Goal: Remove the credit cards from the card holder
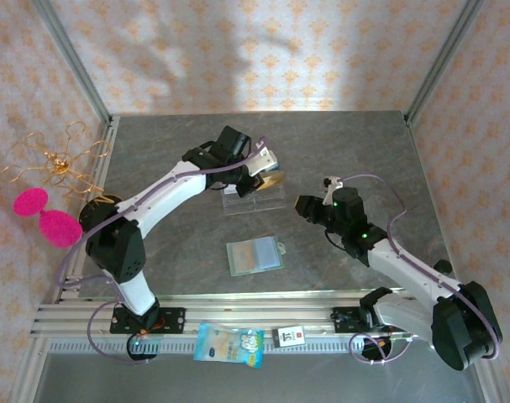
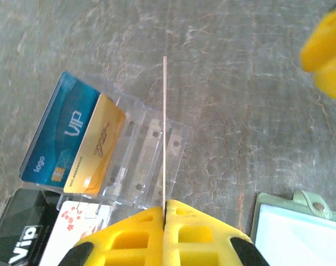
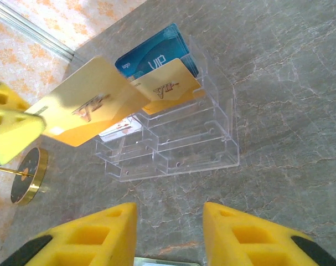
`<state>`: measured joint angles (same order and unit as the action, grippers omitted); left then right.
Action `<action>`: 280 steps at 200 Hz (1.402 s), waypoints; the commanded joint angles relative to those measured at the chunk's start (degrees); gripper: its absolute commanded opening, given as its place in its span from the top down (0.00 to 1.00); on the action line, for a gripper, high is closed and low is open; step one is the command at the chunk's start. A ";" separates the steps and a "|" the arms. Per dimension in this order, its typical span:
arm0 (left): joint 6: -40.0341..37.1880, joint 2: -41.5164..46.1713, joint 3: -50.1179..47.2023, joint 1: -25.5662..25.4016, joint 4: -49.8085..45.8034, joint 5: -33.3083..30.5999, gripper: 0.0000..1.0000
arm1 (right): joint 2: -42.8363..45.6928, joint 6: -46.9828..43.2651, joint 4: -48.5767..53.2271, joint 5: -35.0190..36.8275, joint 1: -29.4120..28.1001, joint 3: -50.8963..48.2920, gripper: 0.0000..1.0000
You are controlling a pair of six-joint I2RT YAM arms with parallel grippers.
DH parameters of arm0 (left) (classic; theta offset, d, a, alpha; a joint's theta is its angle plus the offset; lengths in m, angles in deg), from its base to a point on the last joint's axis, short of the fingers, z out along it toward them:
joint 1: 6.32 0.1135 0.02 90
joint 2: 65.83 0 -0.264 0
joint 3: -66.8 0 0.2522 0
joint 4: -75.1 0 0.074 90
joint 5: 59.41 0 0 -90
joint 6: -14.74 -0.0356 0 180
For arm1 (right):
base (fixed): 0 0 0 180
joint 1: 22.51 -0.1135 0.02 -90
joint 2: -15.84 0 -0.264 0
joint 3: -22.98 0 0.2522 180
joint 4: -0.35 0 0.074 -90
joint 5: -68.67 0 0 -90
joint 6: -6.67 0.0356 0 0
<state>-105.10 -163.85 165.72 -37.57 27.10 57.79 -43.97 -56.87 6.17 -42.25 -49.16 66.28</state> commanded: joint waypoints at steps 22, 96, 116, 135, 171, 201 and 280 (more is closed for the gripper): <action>-14.29 -2.38 1.31 2.29 2.79 3.08 1.00 | 0.41 -0.76 -1.02 -1.11 0.81 -0.77 0.65; -20.47 -9.82 8.06 4.75 3.26 4.71 1.00 | -3.43 -0.47 -1.06 -1.19 2.29 0.41 0.65; -21.77 -10.94 9.29 5.23 2.47 4.64 1.00 | -4.47 -0.76 -1.11 -0.83 2.40 1.41 0.65; -22.83 -13.20 10.82 5.58 0.51 5.05 1.00 | -5.43 -1.10 -1.02 -0.88 2.91 2.13 0.65; -23.40 -14.82 11.47 5.78 0.07 4.87 1.00 | -6.20 -1.23 -1.11 -1.12 3.60 2.80 0.65; -24.38 -16.34 13.01 6.03 -2.49 4.65 1.00 | -6.22 -1.41 -0.80 -0.93 3.72 3.07 0.65; -19.80 -18.17 13.61 6.39 -1.07 1.17 0.99 | -5.85 -1.22 -1.19 -2.23 3.72 3.28 0.65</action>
<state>-127.33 -181.11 177.18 -31.69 26.18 61.13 -50.27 -57.26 5.97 -43.70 -45.80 67.83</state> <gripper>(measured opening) 0.044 0.353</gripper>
